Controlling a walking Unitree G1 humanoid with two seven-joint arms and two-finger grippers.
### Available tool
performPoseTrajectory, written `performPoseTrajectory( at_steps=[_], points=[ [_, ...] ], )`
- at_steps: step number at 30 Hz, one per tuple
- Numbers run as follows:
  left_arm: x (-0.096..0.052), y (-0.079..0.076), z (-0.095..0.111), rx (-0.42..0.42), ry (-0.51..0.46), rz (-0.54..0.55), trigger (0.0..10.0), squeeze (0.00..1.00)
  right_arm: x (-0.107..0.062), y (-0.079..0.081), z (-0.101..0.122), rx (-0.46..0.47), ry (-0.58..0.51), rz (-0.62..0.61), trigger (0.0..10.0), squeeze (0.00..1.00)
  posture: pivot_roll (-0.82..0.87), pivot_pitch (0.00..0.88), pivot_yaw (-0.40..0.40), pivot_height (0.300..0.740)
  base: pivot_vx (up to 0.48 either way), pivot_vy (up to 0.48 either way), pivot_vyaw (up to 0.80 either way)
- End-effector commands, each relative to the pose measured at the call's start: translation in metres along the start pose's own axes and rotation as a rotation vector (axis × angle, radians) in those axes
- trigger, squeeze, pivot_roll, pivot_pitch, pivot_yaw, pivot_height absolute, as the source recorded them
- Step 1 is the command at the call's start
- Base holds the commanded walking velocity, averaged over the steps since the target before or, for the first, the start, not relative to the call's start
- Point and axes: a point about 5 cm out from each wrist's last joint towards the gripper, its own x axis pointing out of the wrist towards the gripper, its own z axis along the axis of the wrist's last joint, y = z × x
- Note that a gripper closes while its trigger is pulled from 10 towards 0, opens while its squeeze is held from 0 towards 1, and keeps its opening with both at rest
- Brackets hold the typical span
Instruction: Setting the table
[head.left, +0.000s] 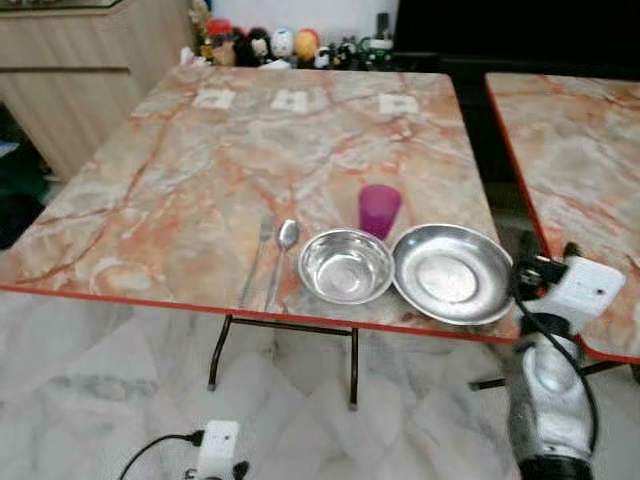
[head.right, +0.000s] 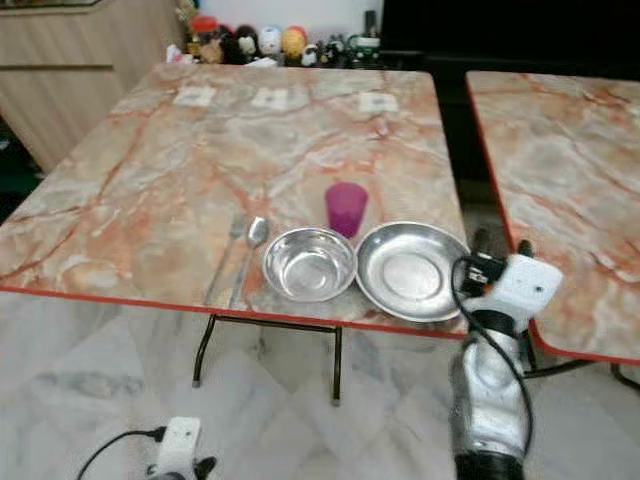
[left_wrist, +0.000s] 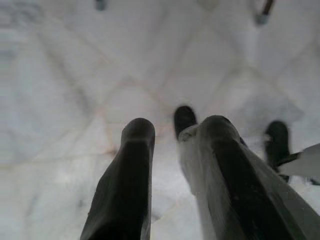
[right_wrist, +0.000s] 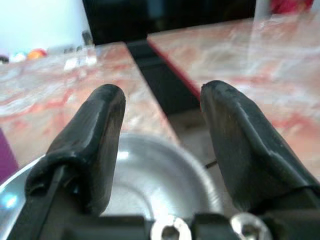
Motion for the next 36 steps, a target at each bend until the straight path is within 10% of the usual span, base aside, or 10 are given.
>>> performPoseTrajectory(
  at_steps=[1,16,36],
  points=[
    [-0.001,-0.006,-0.009,-0.002,0.032,-0.015,10.0,0.00,0.000,-0.012,0.005,0.018,-0.001,-0.051,10.0,0.00,-0.11,0.094,0.009,0.740,0.000,0.000,0.00],
    [-0.001,-0.004,-0.009,0.007,0.032,-0.014,10.0,0.00,-0.020,-0.030,0.004,0.228,0.160,-0.116,10.0,0.00,-0.12,0.099,0.010,0.740,0.000,0.000,0.00],
    [-0.001,-0.003,-0.008,0.025,0.032,-0.016,10.0,0.00,0.005,-0.030,-0.021,0.299,0.393,-0.094,10.0,0.00,-0.10,0.099,0.016,0.740,0.000,0.000,0.00]
  ],
)
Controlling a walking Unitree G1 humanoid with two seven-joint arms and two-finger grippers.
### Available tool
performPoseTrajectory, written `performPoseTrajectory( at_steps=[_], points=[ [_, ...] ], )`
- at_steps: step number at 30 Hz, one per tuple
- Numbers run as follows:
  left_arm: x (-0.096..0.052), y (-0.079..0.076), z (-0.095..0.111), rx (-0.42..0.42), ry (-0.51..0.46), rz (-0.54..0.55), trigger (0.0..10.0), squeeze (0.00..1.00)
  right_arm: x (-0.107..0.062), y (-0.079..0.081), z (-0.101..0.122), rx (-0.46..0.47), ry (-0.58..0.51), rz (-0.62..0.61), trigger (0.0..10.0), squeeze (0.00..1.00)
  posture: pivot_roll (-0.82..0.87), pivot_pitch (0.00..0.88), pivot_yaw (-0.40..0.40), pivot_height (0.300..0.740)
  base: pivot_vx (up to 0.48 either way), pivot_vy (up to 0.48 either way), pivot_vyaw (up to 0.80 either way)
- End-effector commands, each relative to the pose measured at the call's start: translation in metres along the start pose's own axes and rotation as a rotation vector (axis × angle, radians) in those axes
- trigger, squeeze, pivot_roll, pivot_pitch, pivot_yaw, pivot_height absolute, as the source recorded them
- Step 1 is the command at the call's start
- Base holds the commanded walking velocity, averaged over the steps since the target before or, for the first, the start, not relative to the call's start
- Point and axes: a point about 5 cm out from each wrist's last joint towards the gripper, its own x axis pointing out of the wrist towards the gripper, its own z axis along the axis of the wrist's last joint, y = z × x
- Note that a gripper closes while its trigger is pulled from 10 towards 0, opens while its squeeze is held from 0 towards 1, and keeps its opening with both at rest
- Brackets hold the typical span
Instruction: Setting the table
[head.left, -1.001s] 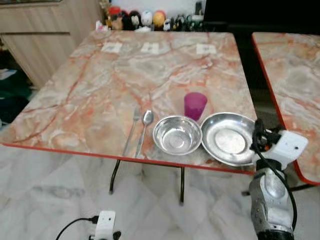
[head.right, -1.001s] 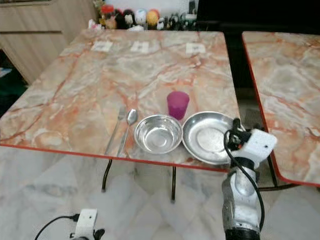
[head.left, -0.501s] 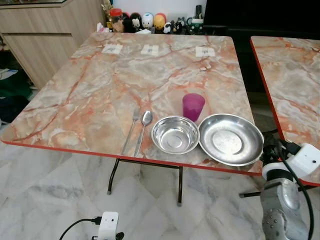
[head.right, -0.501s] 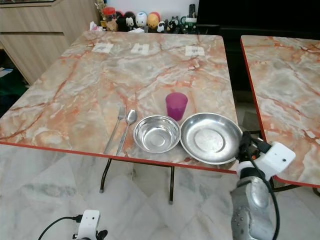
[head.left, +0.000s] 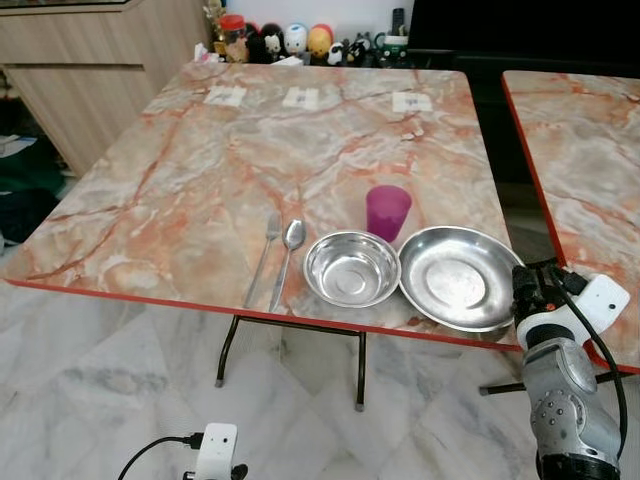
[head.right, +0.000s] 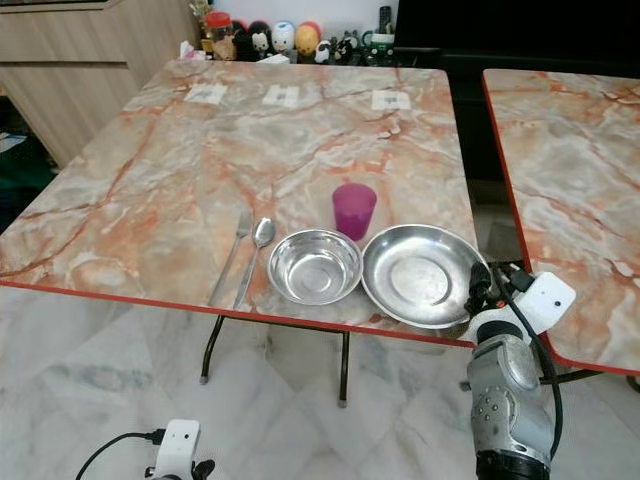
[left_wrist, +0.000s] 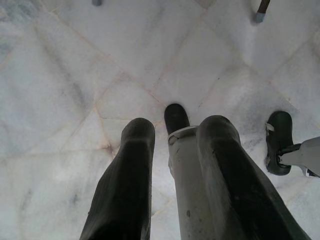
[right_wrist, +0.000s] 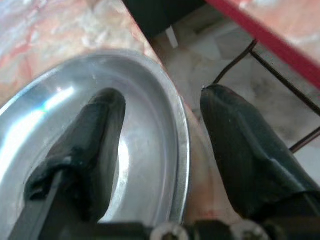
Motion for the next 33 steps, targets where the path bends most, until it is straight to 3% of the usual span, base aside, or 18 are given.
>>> performPoseTrajectory(
  at_steps=[1,7,8,10,11,12,13,24,25,26,28,29,33],
  points=[
    [-0.002,0.002,-0.009,0.017,0.034,0.000,10.0,0.00,0.001,-0.002,-0.003,-0.009,0.027,-0.014,10.0,0.00,-0.10,0.100,0.016,0.740,0.000,0.000,0.00],
    [-0.002,0.003,-0.009,0.019,0.036,0.001,10.0,0.00,0.002,-0.009,-0.008,-0.005,0.057,-0.039,10.0,0.00,-0.10,0.102,0.019,0.740,0.000,0.000,0.00],
    [-0.002,0.003,-0.009,0.020,0.036,0.001,10.0,0.00,0.002,-0.011,-0.009,-0.003,0.067,-0.043,0.0,0.00,-0.10,0.103,0.019,0.740,0.000,0.000,0.00],
    [-0.002,0.003,-0.009,0.021,0.036,0.000,10.0,0.00,0.002,-0.011,-0.010,-0.004,0.071,-0.045,0.0,0.00,-0.10,0.103,0.019,0.740,0.000,0.000,0.00],
    [-0.002,0.003,-0.009,0.021,0.036,0.000,10.0,0.00,0.003,-0.009,-0.012,0.000,0.079,-0.035,1.1,0.00,-0.10,0.103,0.020,0.740,0.000,0.000,0.00],
    [-0.002,0.003,-0.009,0.021,0.036,0.000,10.0,0.00,0.003,-0.009,-0.012,0.000,0.079,-0.035,1.1,0.00,-0.10,0.103,0.020,0.740,0.000,0.000,0.00],
    [-0.002,0.003,-0.009,0.021,0.035,0.000,10.0,0.00,0.004,-0.005,-0.014,-0.003,0.090,-0.018,10.0,0.00,-0.10,0.102,0.020,0.740,0.000,0.000,0.00],
    [-0.002,0.003,-0.009,0.023,0.035,0.004,10.0,0.00,0.005,0.000,-0.014,0.003,0.088,0.000,10.0,0.00,-0.10,0.102,0.019,0.740,0.000,0.000,0.00],
    [-0.002,0.002,-0.009,0.023,0.036,0.004,10.0,0.00,0.005,0.000,-0.015,0.001,0.090,-0.001,9.6,0.00,-0.09,0.101,0.018,0.740,0.000,0.000,0.00],
    [-0.002,0.002,-0.009,0.022,0.036,0.003,10.0,0.00,0.005,0.000,-0.015,0.000,0.092,-0.002,5.2,0.00,-0.09,0.102,0.018,0.740,0.000,0.000,0.00],
    [-0.002,0.002,-0.009,0.021,0.036,0.003,10.0,0.00,0.006,-0.001,-0.015,-0.001,0.094,-0.004,5.2,0.00,-0.09,0.102,0.018,0.740,0.000,0.000,0.00],
    [-0.002,0.002,-0.009,0.021,0.036,0.003,10.0,0.00,0.006,0.000,-0.015,-0.001,0.093,-0.003,0.0,0.00,-0.09,0.102,0.017,0.740,0.000,0.000,0.00],
    [-0.002,0.002,-0.010,0.022,0.037,0.002,10.0,0.00,0.005,0.000,-0.016,0.000,0.091,-0.003,0.0,0.00,-0.09,0.103,0.018,0.740,0.000,0.000,0.00]
  ],
)
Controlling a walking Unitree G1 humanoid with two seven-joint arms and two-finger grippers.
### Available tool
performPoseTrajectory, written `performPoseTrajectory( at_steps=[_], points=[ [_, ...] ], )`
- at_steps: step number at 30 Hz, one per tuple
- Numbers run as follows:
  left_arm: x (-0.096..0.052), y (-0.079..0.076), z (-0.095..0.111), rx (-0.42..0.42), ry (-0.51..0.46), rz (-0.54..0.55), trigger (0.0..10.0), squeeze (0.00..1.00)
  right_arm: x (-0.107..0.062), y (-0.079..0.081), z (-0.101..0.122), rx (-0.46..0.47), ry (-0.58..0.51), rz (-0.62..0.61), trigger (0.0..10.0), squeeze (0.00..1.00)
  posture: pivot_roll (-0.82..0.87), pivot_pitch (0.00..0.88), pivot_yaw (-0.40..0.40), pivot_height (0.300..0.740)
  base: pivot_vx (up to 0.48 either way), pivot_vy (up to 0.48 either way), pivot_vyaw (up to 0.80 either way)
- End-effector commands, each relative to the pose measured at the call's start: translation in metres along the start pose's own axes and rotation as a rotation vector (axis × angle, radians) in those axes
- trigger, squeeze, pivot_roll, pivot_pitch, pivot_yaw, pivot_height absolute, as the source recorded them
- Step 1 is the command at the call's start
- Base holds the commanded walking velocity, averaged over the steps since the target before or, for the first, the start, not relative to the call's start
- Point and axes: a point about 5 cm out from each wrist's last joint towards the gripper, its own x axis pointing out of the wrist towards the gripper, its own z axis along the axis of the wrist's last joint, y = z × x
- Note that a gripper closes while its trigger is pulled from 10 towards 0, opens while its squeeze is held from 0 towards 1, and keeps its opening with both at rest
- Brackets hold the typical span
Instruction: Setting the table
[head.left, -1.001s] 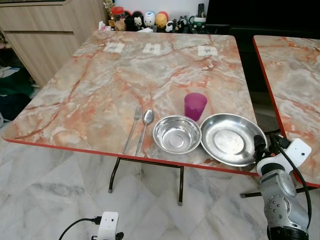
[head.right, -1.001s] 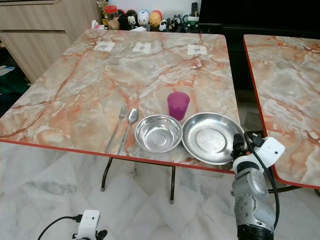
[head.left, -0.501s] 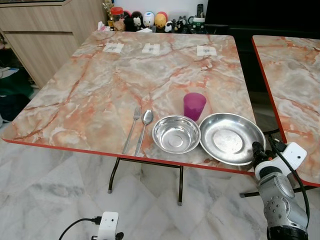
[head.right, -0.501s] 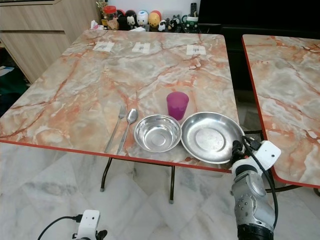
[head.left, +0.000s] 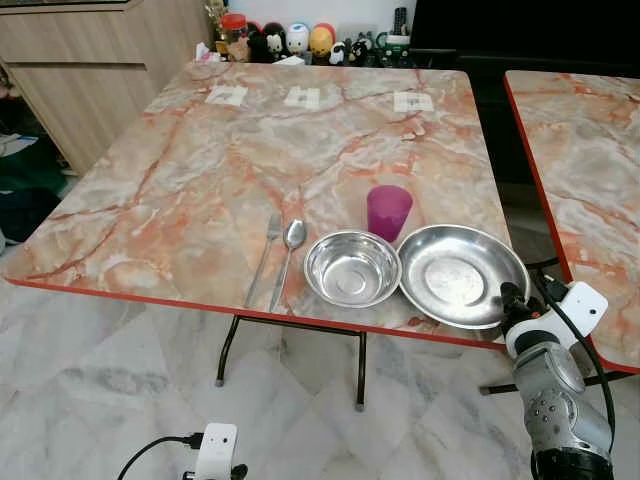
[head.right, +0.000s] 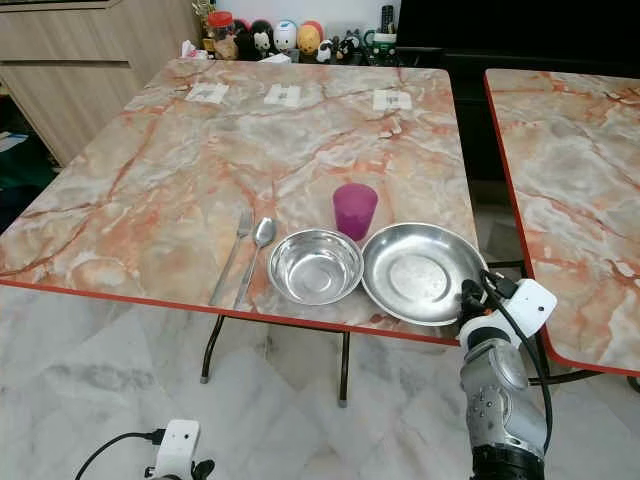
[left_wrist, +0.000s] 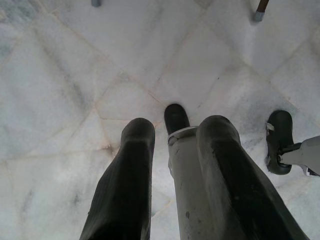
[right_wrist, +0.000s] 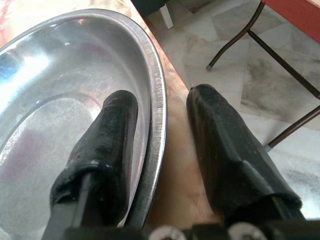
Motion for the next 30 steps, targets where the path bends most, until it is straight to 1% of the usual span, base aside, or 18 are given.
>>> performPoseTrajectory(
  at_steps=[1,18,20,21,22,24,25,27,28,29,30],
  points=[
    [-0.002,0.002,-0.010,0.018,0.036,0.002,10.0,0.00,0.001,0.002,-0.003,0.005,0.011,0.003,0.0,0.00,-0.10,0.102,0.019,0.740,0.000,0.000,0.00],
    [-0.002,0.003,-0.009,0.027,0.038,0.005,10.0,0.00,0.001,0.002,-0.002,-0.009,-0.012,-0.020,0.0,0.00,-0.09,0.101,0.020,0.740,0.000,0.000,0.00],
    [-0.002,0.003,-0.009,0.028,0.038,0.005,10.0,0.00,0.001,0.001,0.000,-0.008,-0.044,-0.034,0.0,0.00,-0.09,0.100,0.019,0.740,0.000,0.000,0.00],
    [-0.002,0.003,-0.009,0.035,0.037,0.005,10.0,0.00,0.000,0.000,0.003,0.006,-0.072,-0.048,0.0,0.00,-0.09,0.100,0.019,0.740,0.000,0.000,0.00],
    [-0.002,0.003,-0.009,0.044,0.035,0.005,10.0,0.00,-0.003,-0.004,0.008,0.036,-0.135,-0.083,0.0,0.00,-0.09,0.100,0.019,0.740,0.000,0.000,0.00],
    [-0.002,0.003,-0.009,0.046,0.035,0.005,10.0,0.00,-0.006,-0.007,0.011,0.046,-0.173,-0.106,0.0,0.00,-0.09,0.100,0.019,0.740,0.000,0.000,0.00],
    [-0.002,0.003,-0.009,0.049,0.034,0.006,10.0,0.00,-0.011,-0.012,0.017,0.048,-0.244,-0.135,0.0,0.00,-0.09,0.100,0.019,0.740,0.000,0.000,0.00],
    [-0.002,0.003,-0.009,0.051,0.033,0.006,10.0,0.00,-0.017,-0.015,0.023,0.058,-0.308,-0.151,0.0,0.00,-0.10,0.102,0.022,0.740,0.000,0.000,0.00],
    [-0.002,0.003,-0.008,0.056,0.032,0.007,10.0,0.00,-0.021,-0.015,0.027,0.087,-0.355,-0.142,0.0,0.00,-0.10,0.102,0.022,0.740,0.000,0.000,0.00],
    [-0.002,0.004,-0.008,0.058,0.032,0.008,10.0,0.00,-0.023,-0.014,0.030,0.088,-0.378,-0.136,3.7,0.00,-0.10,0.103,0.023,0.740,0.000,0.000,0.00],
    [-0.002,0.004,-0.008,0.060,0.031,0.009,10.0,0.00,-0.027,-0.012,0.033,0.066,-0.413,-0.120,8.4,0.00,-0.10,0.101,0.023,0.740,0.000,0.000,0.00]
  ],
)
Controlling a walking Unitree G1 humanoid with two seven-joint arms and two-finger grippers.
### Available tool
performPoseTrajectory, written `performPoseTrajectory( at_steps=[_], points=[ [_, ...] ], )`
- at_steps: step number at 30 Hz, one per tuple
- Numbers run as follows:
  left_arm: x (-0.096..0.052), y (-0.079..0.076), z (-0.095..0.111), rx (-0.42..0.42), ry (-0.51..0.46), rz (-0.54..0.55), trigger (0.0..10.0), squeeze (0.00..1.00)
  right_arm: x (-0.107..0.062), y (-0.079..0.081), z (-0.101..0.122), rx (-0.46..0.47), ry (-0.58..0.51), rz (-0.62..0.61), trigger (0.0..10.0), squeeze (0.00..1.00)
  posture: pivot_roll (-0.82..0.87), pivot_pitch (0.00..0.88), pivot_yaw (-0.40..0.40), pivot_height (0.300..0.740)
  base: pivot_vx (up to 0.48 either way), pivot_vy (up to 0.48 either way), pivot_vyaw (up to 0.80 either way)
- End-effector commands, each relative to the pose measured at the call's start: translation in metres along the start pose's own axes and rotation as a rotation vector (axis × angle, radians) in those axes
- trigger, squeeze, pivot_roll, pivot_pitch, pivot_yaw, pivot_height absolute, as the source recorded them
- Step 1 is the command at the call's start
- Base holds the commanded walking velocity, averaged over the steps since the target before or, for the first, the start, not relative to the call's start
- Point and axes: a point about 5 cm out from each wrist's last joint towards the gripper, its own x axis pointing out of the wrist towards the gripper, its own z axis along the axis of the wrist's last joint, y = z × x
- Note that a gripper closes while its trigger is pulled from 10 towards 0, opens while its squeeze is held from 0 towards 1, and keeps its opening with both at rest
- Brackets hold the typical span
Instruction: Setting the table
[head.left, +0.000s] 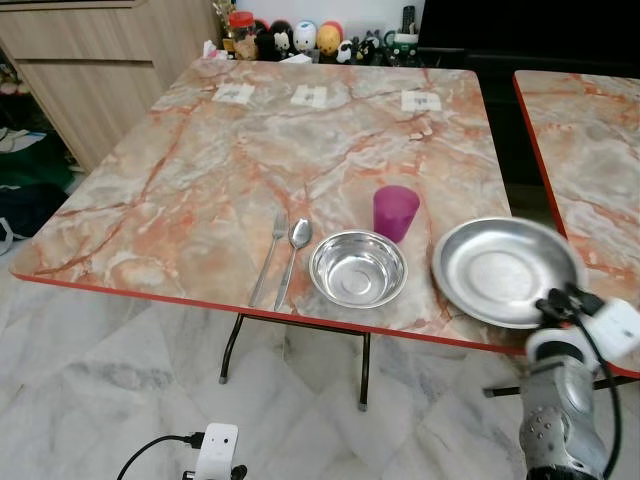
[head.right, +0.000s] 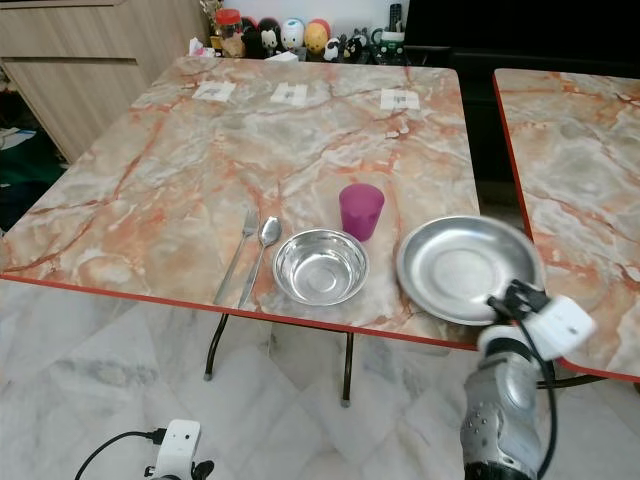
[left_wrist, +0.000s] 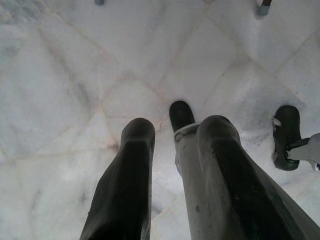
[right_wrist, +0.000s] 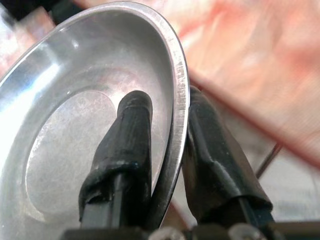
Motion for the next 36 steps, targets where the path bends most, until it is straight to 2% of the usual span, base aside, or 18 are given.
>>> performPoseTrajectory(
  at_steps=[1,2,6,8,10,14,15,22,26,29,33,36],
  points=[
    [-0.001,0.002,-0.008,0.017,0.029,0.009,10.0,0.00,-0.003,0.007,0.017,-0.002,-0.106,0.039,8.4,0.00,-0.10,0.102,0.024,0.740,0.000,0.000,0.00],
    [-0.001,0.003,-0.008,0.019,0.027,0.010,10.0,0.00,-0.004,0.009,0.019,0.000,-0.125,0.058,10.0,0.00,-0.10,0.102,0.025,0.740,0.000,0.000,0.00],
    [-0.001,0.003,-0.007,0.031,0.023,0.019,10.0,0.00,-0.005,0.011,0.020,0.024,-0.140,0.068,10.0,0.00,-0.10,0.100,0.023,0.740,0.000,0.000,0.00],
    [-0.002,0.021,-0.002,0.037,-0.015,0.035,10.0,0.00,-0.005,0.016,0.021,0.023,-0.159,0.087,10.0,0.00,-0.10,0.099,0.022,0.740,0.000,-0.278,0.00],
    [-0.003,0.026,-0.003,0.040,-0.018,0.043,10.0,0.00,-0.004,0.018,0.021,0.021,-0.164,0.093,10.0,0.00,-0.10,0.099,0.021,0.740,0.000,-0.368,0.00],
    [-0.007,0.036,-0.018,0.032,0.041,0.057,10.0,0.00,-0.004,0.020,0.023,0.022,-0.174,0.102,10.0,0.00,-0.10,0.099,0.021,0.740,0.000,-0.430,0.00],
    [-0.009,0.044,-0.020,0.023,0.049,0.063,10.0,0.00,-0.003,0.020,0.023,0.019,-0.177,0.104,10.0,0.00,-0.10,0.099,0.020,0.740,0.000,-0.435,0.00],
    [-0.014,0.063,-0.025,0.014,0.055,0.082,10.0,0.00,0.000,0.020,0.025,0.032,-0.176,0.100,10.0,0.00,-0.10,0.095,0.019,0.740,0.000,-0.435,-0.22],
    [-0.015,0.059,-0.034,0.026,0.066,0.084,10.0,0.00,0.001,0.019,0.025,0.020,-0.182,0.101,10.0,0.00,-0.11,0.090,0.021,0.740,0.000,-0.435,-0.77],
    [-0.015,0.048,-0.038,0.034,0.071,0.075,10.0,0.00,0.001,0.020,0.025,0.000,-0.182,0.105,10.0,0.00,-0.11,0.082,0.022,0.740,0.000,-0.434,0.00],
    [-0.009,0.024,-0.032,0.046,0.061,0.049,10.0,0.00,0.002,0.022,0.022,0.000,-0.169,0.117,10.0,0.00,-0.11,0.074,0.024,0.740,0.000,-0.431,0.00],
    [-0.007,0.013,-0.029,0.050,0.055,0.038,10.0,0.00,0.002,0.023,0.021,0.000,-0.169,0.123,10.0,0.00,-0.11,0.069,0.027,0.740,0.000,-0.429,0.00]
  ],
)
